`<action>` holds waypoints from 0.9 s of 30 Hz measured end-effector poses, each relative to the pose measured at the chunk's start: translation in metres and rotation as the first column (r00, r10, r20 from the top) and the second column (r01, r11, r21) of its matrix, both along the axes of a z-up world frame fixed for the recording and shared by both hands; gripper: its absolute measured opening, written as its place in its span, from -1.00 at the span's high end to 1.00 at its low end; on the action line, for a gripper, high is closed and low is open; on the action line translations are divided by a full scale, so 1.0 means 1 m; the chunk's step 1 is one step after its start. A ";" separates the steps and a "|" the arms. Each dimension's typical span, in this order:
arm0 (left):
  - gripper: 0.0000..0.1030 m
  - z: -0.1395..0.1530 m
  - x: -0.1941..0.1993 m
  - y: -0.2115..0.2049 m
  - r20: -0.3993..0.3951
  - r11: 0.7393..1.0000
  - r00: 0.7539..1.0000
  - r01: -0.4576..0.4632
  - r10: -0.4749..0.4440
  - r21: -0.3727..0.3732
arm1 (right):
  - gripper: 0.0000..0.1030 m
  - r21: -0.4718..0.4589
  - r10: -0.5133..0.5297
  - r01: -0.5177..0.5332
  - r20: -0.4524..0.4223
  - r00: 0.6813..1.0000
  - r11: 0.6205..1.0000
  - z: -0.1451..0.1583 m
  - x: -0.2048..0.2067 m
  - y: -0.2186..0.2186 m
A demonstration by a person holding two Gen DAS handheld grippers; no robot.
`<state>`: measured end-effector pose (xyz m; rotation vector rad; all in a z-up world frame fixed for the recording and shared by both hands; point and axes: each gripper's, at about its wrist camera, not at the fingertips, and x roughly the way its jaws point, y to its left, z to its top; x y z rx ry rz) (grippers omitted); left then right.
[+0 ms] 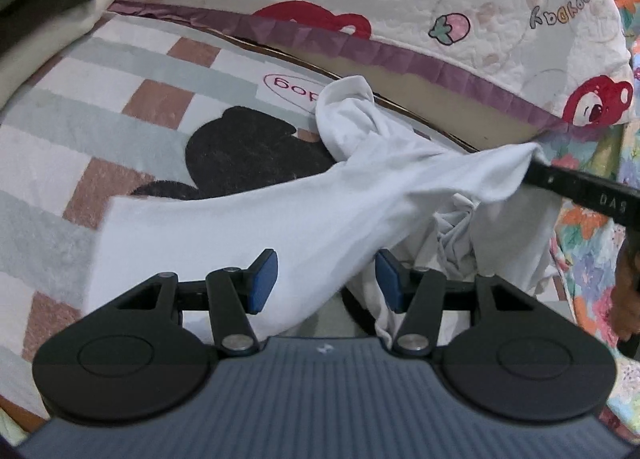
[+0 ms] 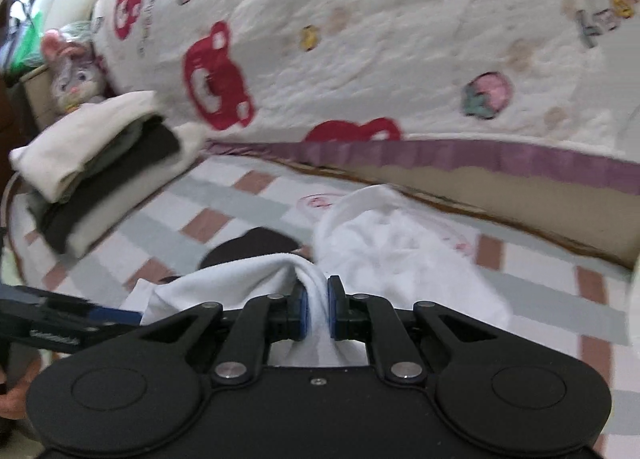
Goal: Fold clothes
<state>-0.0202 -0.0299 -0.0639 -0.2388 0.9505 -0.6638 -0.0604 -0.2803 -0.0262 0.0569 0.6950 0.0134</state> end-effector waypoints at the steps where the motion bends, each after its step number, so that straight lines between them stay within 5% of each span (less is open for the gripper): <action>1: -0.03 0.000 -0.001 -0.001 -0.004 1.000 1.000 0.005 -0.005 -0.007 | 0.80 -0.018 -0.015 0.016 0.008 1.000 1.000 0.003 -0.003 -0.004; 8: -0.09 -0.006 -0.009 -0.015 -0.023 0.997 0.997 0.077 -0.078 -0.031 | 0.80 -0.085 -0.167 0.174 0.082 0.983 0.981 0.026 -0.030 -0.049; 20: -0.09 -0.015 -0.017 -0.032 -0.025 0.991 0.991 0.135 -0.135 0.019 | 0.81 -0.158 -0.408 0.436 0.185 0.894 0.886 0.061 -0.080 -0.134; 23: -0.09 -0.018 -0.019 -0.034 -0.032 0.990 0.989 0.142 -0.142 0.014 | 0.81 -0.129 -0.477 0.501 0.176 0.861 0.856 0.042 -0.096 -0.155; 27: -0.11 -0.022 -0.022 -0.039 -0.035 0.986 0.986 0.165 -0.164 0.023 | 0.81 -0.069 -0.609 0.611 0.048 0.792 0.789 -0.012 -0.123 -0.183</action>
